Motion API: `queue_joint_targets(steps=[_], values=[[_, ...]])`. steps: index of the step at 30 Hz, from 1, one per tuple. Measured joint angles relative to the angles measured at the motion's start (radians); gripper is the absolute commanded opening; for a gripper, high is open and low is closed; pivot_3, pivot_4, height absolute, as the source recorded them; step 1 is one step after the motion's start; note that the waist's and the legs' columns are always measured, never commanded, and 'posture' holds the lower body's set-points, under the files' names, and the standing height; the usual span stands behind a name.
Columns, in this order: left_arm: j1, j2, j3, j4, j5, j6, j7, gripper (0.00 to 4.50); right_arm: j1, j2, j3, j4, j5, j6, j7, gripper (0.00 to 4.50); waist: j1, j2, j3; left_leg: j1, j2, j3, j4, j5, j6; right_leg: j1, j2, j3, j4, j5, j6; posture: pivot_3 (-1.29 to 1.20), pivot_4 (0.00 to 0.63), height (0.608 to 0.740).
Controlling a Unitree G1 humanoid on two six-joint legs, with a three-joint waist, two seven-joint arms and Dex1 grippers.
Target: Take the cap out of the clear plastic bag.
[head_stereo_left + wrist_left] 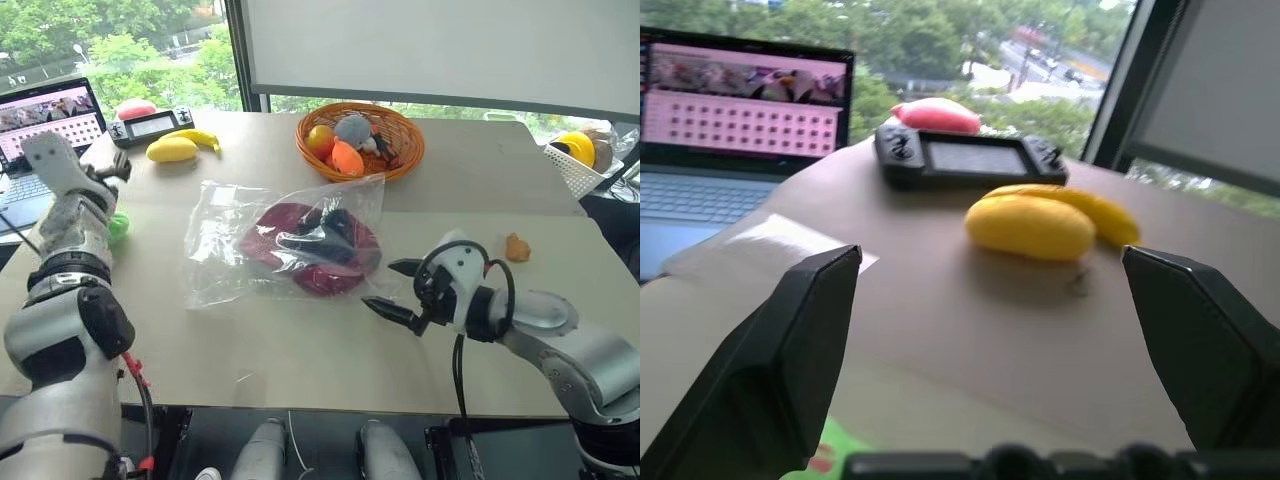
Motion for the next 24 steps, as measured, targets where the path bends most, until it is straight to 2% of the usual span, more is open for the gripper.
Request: queue_joint_targets(steps=[3, 6, 13, 20, 24], values=[[0.001, 0.002, -0.014, -0.036, -0.029, 0.052, -0.228, 4.49, -0.010, 0.017, 0.010, -0.001, 0.003, 0.000, 0.009, 4.50, -0.009, 0.000, 0.000, 0.000, 0.000, 0.000, 0.000, 0.000, 0.000, 0.000, 0.000, 0.000, 0.000, 0.000, 0.000, 0.00, 0.150, 0.733], [0.027, 0.033, -0.037, -0.053, -0.039, 0.110, -0.364, 4.49, -0.026, 0.027, 0.025, -0.001, 0.003, 0.000, 0.022, 4.50, -0.025, 0.000, 0.000, 0.000, 0.000, 0.000, 0.000, 0.000, 0.000, 0.000, 0.000, 0.001, 0.001, 0.000, 0.000, 0.00, 0.150, 0.733], [0.155, 0.160, -0.161, -0.080, -0.006, 0.260, -0.761, 4.49, -0.153, 0.154, 0.214, 0.081, -0.025, -0.019, 0.071, 4.50, -0.044, 0.000, 0.000, 0.001, 0.001, 0.000, 0.000, 0.000, 0.001, -0.001, 0.001, 0.001, 0.002, 0.000, 0.000, 0.00, 0.150, 0.733], [0.267, 0.291, -0.184, -0.145, 0.011, 0.266, -0.890, 4.49, -0.180, 0.192, 0.266, 0.156, -0.098, -0.070, 0.087, 4.50, -0.024, 0.000, 0.000, 0.000, 0.001, 0.000, -0.002, 0.000, 0.000, -0.003, 0.001, 0.001, 0.001, 0.000, 0.000, 0.00, 0.150, 0.733], [0.485, 0.294, -0.123, -0.377, -0.089, 0.331, -0.964, 4.49, -0.143, 0.188, 0.185, 0.146, -0.097, -0.077, 0.056, 4.50, -0.018, 0.001, 0.001, 0.001, 0.002, 0.001, -0.002, 0.000, 0.000, -0.002, 0.001, 0.003, 0.001, 0.001, -0.001, 0.00, 0.150, 0.733]])
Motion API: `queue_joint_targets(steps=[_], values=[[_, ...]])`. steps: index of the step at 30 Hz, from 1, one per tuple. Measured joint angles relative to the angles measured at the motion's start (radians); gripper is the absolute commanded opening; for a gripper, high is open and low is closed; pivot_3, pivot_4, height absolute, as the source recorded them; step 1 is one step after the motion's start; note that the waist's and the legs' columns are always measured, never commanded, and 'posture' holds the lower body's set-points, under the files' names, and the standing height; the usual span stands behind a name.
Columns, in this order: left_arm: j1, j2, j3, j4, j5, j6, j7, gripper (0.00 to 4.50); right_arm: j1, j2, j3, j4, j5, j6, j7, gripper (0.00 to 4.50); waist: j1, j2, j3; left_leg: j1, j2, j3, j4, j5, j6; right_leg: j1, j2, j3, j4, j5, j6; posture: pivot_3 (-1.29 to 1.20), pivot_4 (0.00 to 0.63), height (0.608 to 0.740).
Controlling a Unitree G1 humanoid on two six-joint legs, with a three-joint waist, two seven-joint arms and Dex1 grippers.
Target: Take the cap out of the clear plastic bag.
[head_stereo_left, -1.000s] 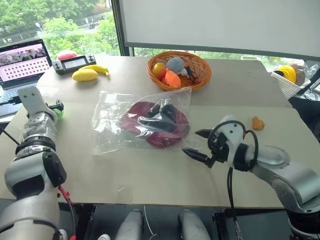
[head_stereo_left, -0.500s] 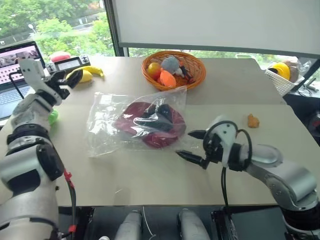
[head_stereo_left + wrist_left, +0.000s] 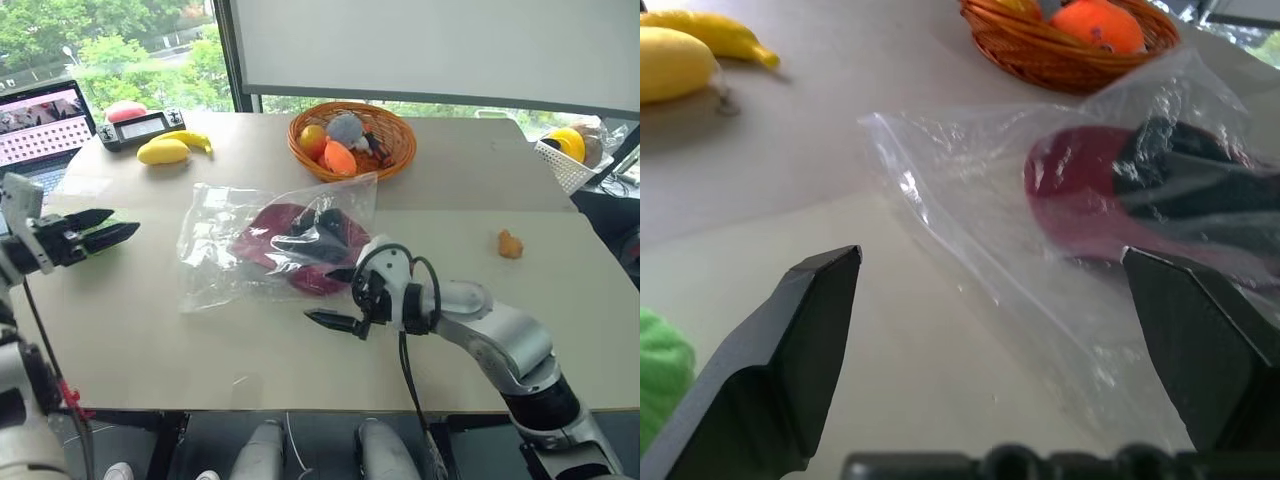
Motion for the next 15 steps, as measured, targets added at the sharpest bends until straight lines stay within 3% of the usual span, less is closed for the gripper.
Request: queue_joint_targets(steps=[5, 8, 15], values=[[0.379, -0.119, 0.055, -0.555, -0.132, 0.177, 0.091, 4.49, 0.031, -0.024, -0.162, -0.017, 0.006, 0.006, -0.060, 4.50, 0.011, 0.001, 0.000, 0.001, 0.002, 0.001, -0.002, 0.000, 0.000, -0.001, 0.001, 0.001, -0.001, 0.003, -0.006, 0.00, 0.150, 0.733], [0.493, -0.189, 0.051, -0.791, -0.176, 0.244, 0.188, 4.49, 0.041, -0.025, -0.269, -0.019, 0.011, 0.015, -0.117, 4.50, 0.019, 0.000, 0.000, 0.001, 0.002, 0.001, -0.002, 0.000, 0.000, -0.002, 0.001, 0.001, -0.001, 0.004, -0.007, 0.00, 0.150, 0.733], [0.500, -0.084, 0.125, -0.818, -0.207, 0.277, 0.250, 4.49, 0.057, -0.037, -0.296, -0.071, 0.083, 0.052, -0.098, 4.50, 0.013, 0.003, 0.001, 0.005, 0.005, 0.004, -0.004, 0.000, 0.000, -0.001, 0.004, 0.004, -0.001, 0.002, -0.004, 0.00, 0.150, 0.733]])
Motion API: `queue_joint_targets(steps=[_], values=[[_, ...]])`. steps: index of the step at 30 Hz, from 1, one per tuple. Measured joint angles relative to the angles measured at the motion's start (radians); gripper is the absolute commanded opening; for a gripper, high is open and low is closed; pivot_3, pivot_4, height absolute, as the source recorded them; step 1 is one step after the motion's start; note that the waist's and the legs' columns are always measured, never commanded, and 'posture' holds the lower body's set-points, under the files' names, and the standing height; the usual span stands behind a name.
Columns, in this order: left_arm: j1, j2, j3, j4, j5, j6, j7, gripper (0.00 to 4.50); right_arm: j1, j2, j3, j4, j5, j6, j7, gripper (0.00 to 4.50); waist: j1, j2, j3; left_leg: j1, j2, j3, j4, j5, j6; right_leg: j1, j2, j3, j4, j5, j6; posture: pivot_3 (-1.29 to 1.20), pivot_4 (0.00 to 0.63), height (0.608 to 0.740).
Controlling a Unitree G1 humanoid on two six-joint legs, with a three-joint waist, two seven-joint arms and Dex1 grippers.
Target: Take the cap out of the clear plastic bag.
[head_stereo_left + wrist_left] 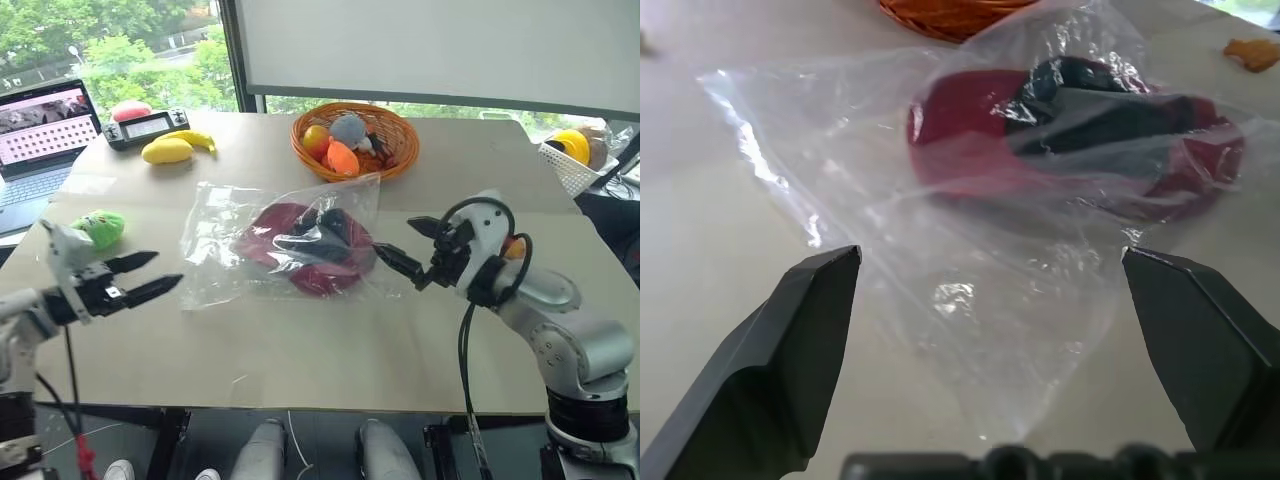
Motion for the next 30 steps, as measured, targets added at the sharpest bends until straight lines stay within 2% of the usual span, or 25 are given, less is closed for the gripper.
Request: queue_joint_targets(steps=[2, 5, 7, 11, 14, 19, 25, 30], values=[[0.001, 0.005, 0.001, 0.018, -0.001, -0.001, 0.000, 4.49, -0.014, -0.015, 0.044, -0.001, 0.006, 0.000, 0.038, 4.50, 0.000, 0.000, 0.000, 0.001, 0.000, 0.000, -0.001, 0.000, 0.000, 0.000, 0.000, 0.000, 0.000, 0.000, 0.000, 0.00, 0.150, 0.733], [-0.024, 0.008, -0.016, 0.101, 0.005, -0.021, 0.000, 4.49, -0.153, 0.017, 0.299, 0.053, -0.069, -0.070, 0.161, 4.50, -0.005, 0.001, 0.001, 0.003, 0.005, 0.002, -0.001, 0.000, 0.000, 0.000, 0.004, 0.000, 0.000, 0.000, -0.001, 0.00, 0.150, 0.733], [-0.043, 0.009, -0.024, 0.107, 0.005, -0.024, 0.003, 4.49, -0.190, 0.027, 0.392, 0.080, -0.127, -0.121, 0.186, 4.50, -0.002, 0.001, 0.000, 0.002, 0.006, 0.001, -0.001, 0.000, 0.000, 0.001, 0.006, -0.001, -0.001, 0.000, -0.001, 0.00, 0.150, 0.733], [-0.045, 0.026, -0.039, 0.112, 0.003, -0.017, 0.003, 4.49, -0.296, 0.040, 0.676, 0.295, -0.464, -0.376, 0.194, 4.50, 0.001, 0.001, 0.000, 0.001, 0.006, 0.002, -0.001, 0.000, -0.001, -0.001, 0.006, 0.000, -0.001, 0.000, -0.001, 0.00, 0.150, 0.733], [-0.024, 0.068, -0.058, 0.098, 0.005, -0.015, -0.019, 4.49, -0.335, 0.111, 0.794, 0.464, -0.674, -0.534, 0.131, 4.50, -0.001, 0.000, 0.000, -0.001, 0.010, 0.002, -0.001, -0.001, -0.003, -0.006, 0.011, 0.001, 0.000, 0.002, -0.005, 0.00, 0.150, 0.733], [0.000, 0.112, -0.059, 0.099, 0.005, -0.014, -0.040, 4.49, -0.363, 0.241, 0.836, 0.612, -0.827, -0.655, 0.054, 4.50, -0.012, 0.000, 0.000, -0.004, 0.015, 0.002, -0.004, 0.000, -0.005, -0.011, 0.016, 0.001, 0.001, 0.007, -0.014, 0.00, 0.150, 0.733], [0.016, 0.118, -0.095, 0.046, 0.001, 0.005, -0.070, 4.49, -0.403, 0.435, 0.870, 0.817, -0.945, -0.751, -0.022, 4.50, -0.023, 0.001, 0.000, -0.003, 0.017, 0.002, -0.005, 0.001, -0.006, -0.012, 0.018, 0.001, 0.001, 0.007, -0.014, 0.00, 0.150, 0.733], [0.096, 0.126, -0.124, -0.038, 0.000, -0.015, -0.144, 4.49, -0.423, 0.490, 0.843, 0.913, -0.983, -0.799, -0.081, 4.50, -0.024, 0.001, 0.001, -0.003, 0.019, 0.002, -0.007, 0.001, -0.007, -0.012, 0.020, 0.002, 0.001, 0.009, -0.017, 0.00, 0.150, 0.733]])
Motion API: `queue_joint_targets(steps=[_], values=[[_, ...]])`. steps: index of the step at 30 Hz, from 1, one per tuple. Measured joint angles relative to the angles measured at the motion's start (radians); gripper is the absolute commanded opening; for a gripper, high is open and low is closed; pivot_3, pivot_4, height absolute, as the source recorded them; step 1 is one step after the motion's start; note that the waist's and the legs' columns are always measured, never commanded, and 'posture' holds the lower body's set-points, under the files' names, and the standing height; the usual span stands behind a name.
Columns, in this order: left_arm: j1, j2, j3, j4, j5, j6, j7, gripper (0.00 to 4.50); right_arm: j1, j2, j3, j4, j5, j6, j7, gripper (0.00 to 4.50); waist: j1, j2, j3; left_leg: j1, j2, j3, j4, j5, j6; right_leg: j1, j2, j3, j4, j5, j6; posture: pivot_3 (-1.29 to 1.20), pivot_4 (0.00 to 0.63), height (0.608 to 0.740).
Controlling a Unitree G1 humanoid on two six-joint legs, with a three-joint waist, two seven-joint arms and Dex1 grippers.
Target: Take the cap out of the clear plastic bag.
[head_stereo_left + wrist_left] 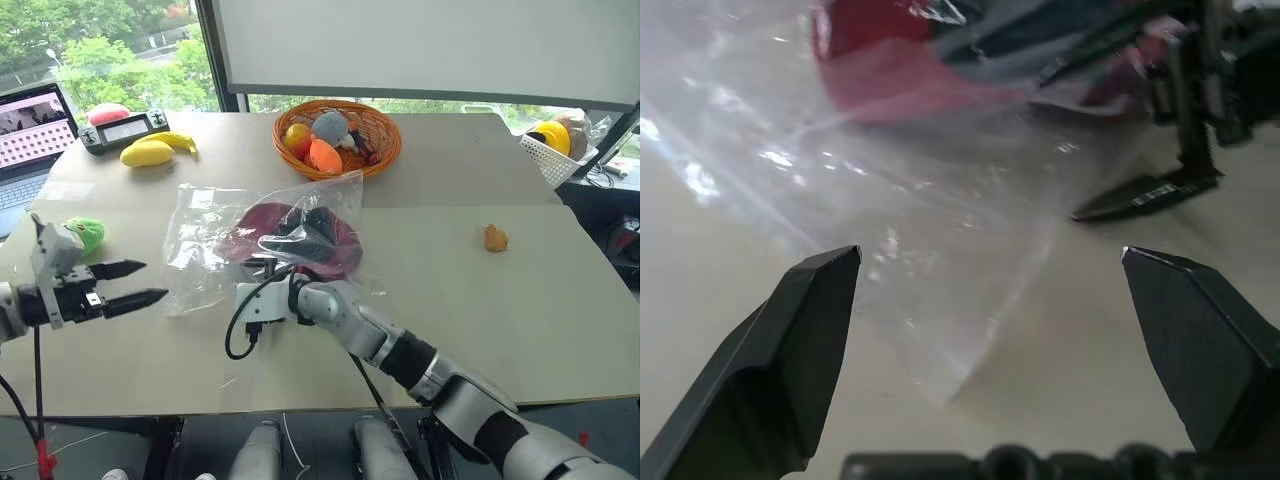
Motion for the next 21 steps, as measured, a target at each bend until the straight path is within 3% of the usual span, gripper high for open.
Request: queue_joint_targets(steps=[5, 10, 14, 17, 20, 21], values=[[0.013, 0.039, 0.004, 0.037, 0.003, -0.029, -0.047, 4.49, -0.001, 0.028, -0.045, 0.029, -0.007, -0.032, -0.029, 4.50, 0.001, 0.000, 0.000, 0.002, 0.007, 0.000, 0.000, 0.000, 0.000, 0.000, 0.008, 0.000, 0.000, -0.001, -0.001, 0.00, 0.150, 0.733], [0.018, 0.046, 0.002, 0.075, 0.016, -0.066, -0.066, 4.49, -0.043, 0.161, -0.052, 0.124, -0.001, -0.114, -0.047, 4.50, -0.010, 0.001, 0.001, 0.007, 0.016, 0.000, -0.004, 0.000, 0.000, 0.000, 0.017, 0.001, 0.003, -0.001, -0.007, 0.00, 0.150, 0.733], [0.015, 0.042, -0.019, 0.071, 0.019, -0.079, -0.067, 4.49, -0.049, 0.163, -0.053, 0.218, -0.001, -0.171, -0.046, 4.50, 0.001, 0.004, 0.003, 0.007, 0.016, 0.000, -0.003, 0.000, 0.000, 0.001, 0.017, 0.000, 0.002, -0.001, -0.008, 0.00, 0.150, 0.733], [0.000, 0.031, -0.051, 0.069, 0.021, -0.089, -0.066, 4.50, -0.053, 0.163, -0.051, 0.287, -0.017, -0.192, -0.051, 3.79, 0.003, 0.005, 0.003, 0.007, 0.016, 0.000, -0.003, 0.000, 0.000, 0.001, 0.017, 0.000, 0.002, -0.001, -0.008, 0.00, 0.150, 0.733], [-0.009, 0.027, -0.057, 0.068, 0.020, -0.089, -0.065, 4.50, -0.071, 0.164, -0.043, 0.333, -0.043, -0.203, -0.061, 2.81, 0.000, 0.004, 0.003, 0.007, 0.016, 0.000, -0.003, 0.000, 0.000, 0.000, 0.018, 0.001, 0.003, -0.001, -0.008, 0.00, 0.150, 0.733], [-0.015, 0.027, -0.057, 0.068, 0.020, -0.090, -0.065, 4.50, -0.080, 0.164, -0.040, 0.351, -0.055, -0.207, -0.067, 2.81, 0.000, 0.004, 0.003, 0.008, 0.016, 0.000, -0.004, 0.000, 0.000, 0.000, 0.018, 0.001, 0.003, -0.001, -0.008, 0.00, 0.150, 0.733]])
